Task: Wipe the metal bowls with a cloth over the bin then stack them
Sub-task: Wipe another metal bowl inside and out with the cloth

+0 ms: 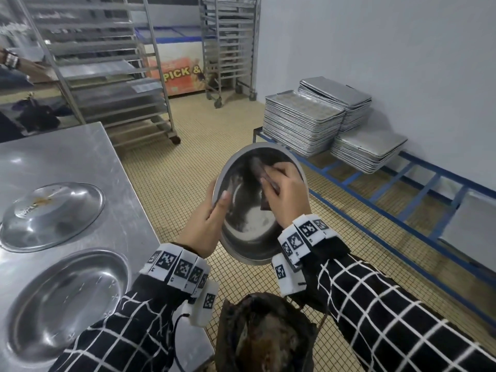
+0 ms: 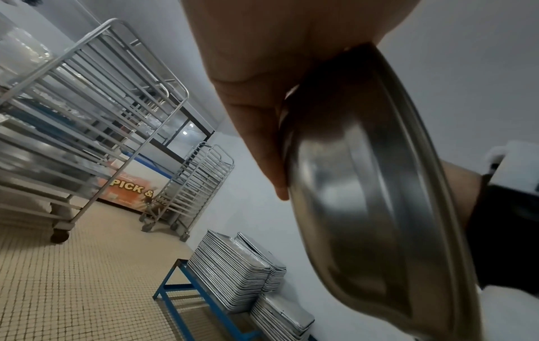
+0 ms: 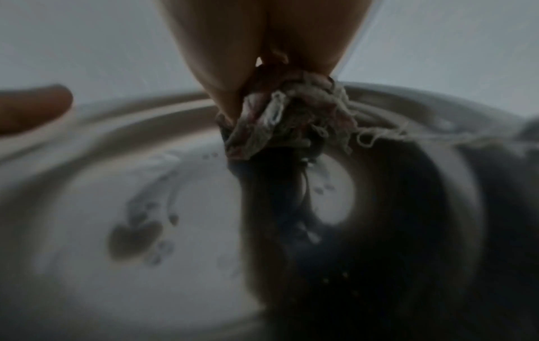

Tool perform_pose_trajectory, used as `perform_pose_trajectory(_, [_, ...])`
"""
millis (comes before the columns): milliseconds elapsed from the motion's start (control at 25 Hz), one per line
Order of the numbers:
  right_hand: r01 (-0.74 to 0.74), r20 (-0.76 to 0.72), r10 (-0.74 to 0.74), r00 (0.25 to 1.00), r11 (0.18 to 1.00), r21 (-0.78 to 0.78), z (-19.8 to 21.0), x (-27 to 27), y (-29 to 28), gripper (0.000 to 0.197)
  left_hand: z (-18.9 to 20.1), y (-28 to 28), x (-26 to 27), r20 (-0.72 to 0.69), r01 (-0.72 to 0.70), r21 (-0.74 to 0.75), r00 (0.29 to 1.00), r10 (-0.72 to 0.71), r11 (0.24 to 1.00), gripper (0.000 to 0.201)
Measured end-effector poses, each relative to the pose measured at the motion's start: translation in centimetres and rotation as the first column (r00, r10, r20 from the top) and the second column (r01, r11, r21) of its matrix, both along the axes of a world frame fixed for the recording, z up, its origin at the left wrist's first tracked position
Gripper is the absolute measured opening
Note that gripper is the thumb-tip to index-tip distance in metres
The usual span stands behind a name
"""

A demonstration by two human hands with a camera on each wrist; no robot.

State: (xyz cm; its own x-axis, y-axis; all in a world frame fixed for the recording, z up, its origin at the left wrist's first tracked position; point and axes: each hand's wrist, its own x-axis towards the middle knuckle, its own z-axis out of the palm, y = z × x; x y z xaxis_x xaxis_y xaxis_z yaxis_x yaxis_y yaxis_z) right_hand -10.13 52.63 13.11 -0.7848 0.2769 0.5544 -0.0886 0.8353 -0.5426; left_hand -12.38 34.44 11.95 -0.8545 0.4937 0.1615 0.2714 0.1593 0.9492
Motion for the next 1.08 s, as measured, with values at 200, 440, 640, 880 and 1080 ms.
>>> perform_pose_trajectory(200, [-0.212, 0.256, 0.192, 0.947, 0.976, 0.055, -1.7, 1.4, 0.3, 0.031, 0.1, -0.1, -0.3, 0.024, 0.001, 0.045, 1.000, -0.002, 0.999, 0.060])
perform_pose_trajectory(440, [-0.456, 0.551, 0.347, 0.759, 0.887, 0.071, -2.7, 4.2, -0.8, 0.026, 0.6, -0.3, -1.9, 0.053, -0.159, 0.110, 0.987, 0.154, 0.981, 0.076])
perform_pose_trajectory(640, [-0.473, 0.487, 0.331, 0.808, 0.858, 0.201, -4.1, 5.9, -0.9, 0.049, 0.2, 0.5, -1.8, 0.115, -0.221, 0.150, 0.972, 0.205, 0.964, 0.039])
perform_pose_trajectory(880, [-0.411, 0.181, 0.377, 0.908, 0.885, 0.220, -5.0, 6.0, 1.1, 0.025, -0.1, 1.4, -2.0, 0.303, -0.261, 0.173, 0.932, 0.201, 0.950, 0.060])
perform_pose_trajectory(1080, [-0.377, 0.156, 0.375, 0.914, 0.926, -0.020, -3.2, 6.2, 3.2, 0.026, 0.6, 1.9, -1.7, 0.131, -0.134, -0.033, 0.982, 0.137, 0.990, 0.028])
